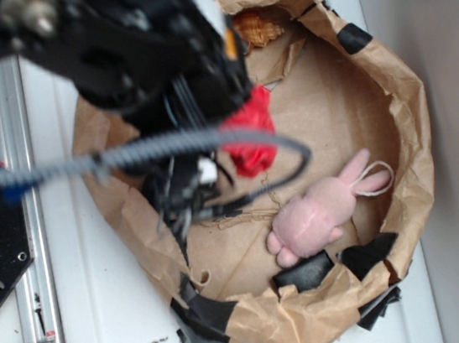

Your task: Grab the red paper.

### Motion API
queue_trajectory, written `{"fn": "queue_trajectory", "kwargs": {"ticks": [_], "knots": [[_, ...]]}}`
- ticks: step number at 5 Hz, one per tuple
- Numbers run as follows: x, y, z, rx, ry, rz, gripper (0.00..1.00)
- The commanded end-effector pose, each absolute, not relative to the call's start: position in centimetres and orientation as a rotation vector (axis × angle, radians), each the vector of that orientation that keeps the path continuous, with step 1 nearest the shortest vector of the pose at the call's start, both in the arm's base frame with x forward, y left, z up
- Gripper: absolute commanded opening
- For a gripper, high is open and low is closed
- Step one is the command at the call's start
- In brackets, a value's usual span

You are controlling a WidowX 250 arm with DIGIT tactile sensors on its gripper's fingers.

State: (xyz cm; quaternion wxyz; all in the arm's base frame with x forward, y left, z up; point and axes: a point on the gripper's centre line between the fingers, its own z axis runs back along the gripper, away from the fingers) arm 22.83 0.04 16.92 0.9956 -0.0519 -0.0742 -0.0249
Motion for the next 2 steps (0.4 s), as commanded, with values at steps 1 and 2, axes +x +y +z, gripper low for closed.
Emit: {"fn": "queue_trajectory", "kwargs": {"ticks": [1,2], "knots": [[22.6,-1.5,17.2,-0.021,-0.065,0.128,0.0],[22.7,-0.9,15.8,0.011,-0.068,0.135,0.0]]}}
